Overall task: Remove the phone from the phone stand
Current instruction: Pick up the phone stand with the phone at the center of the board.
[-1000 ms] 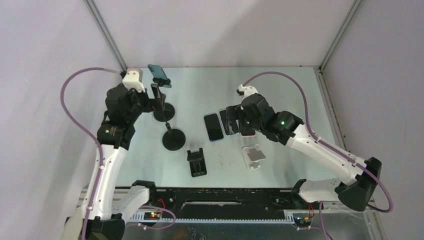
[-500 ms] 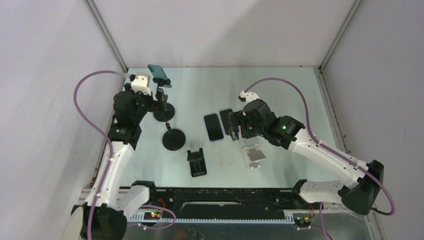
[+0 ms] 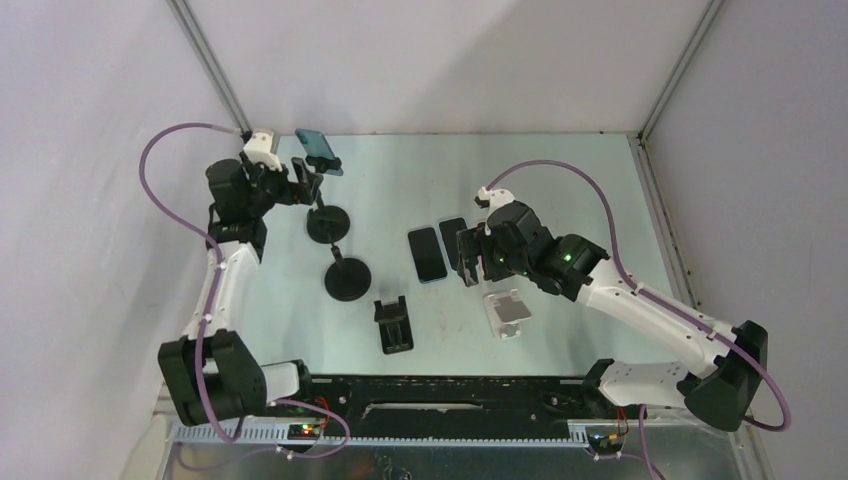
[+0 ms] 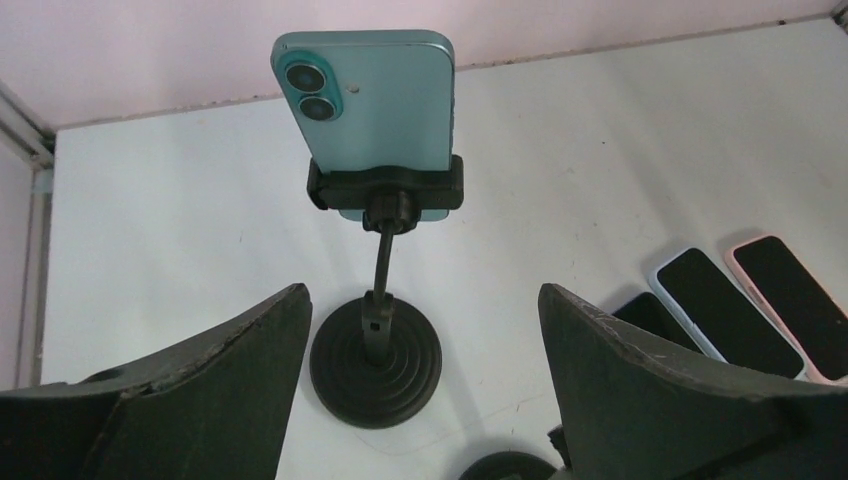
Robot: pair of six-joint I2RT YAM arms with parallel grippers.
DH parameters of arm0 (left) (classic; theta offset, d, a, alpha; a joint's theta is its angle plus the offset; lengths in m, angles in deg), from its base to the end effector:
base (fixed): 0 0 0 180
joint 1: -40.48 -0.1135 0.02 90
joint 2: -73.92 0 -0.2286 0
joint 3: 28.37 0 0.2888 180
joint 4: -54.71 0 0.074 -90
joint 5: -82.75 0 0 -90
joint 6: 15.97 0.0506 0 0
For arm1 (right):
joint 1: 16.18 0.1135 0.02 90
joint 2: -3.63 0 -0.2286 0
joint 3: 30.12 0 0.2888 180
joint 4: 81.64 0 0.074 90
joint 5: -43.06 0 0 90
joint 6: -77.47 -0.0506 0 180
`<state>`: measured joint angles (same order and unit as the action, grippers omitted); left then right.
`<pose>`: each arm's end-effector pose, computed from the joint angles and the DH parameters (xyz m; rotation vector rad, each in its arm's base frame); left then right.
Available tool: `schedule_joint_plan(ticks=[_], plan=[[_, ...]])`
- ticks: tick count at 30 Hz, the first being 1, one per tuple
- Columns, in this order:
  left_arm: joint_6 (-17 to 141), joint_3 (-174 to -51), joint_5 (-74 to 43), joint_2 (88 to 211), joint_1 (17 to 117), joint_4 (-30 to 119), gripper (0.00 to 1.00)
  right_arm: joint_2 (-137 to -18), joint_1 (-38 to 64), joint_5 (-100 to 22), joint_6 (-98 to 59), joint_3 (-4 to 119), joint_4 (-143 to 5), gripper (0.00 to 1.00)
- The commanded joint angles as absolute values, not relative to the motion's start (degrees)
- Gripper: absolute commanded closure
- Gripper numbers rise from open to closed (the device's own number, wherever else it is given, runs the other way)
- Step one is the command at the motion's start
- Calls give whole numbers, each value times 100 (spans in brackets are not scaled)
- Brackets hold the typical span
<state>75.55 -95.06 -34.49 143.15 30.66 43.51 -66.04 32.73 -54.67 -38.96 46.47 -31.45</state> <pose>0.3420 0.0357 0.2862 0.2066 1.7807 -0.2880 0.2139 0.2349 0.2776 -0.3943 2.3393 0.4992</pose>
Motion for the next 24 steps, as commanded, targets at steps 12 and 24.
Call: schedule_joint_plan(ticks=[12, 24], plan=[[7708, -9868, -4206, 15314, 2946, 4931, 13, -6673, 3251, -5383, -3805, 4544, -3426, 14], [7851, -9989, -4027, 15806, 2993, 4904, 22, -6778, 3249, -5355, -3814, 4547, -3450, 14]])
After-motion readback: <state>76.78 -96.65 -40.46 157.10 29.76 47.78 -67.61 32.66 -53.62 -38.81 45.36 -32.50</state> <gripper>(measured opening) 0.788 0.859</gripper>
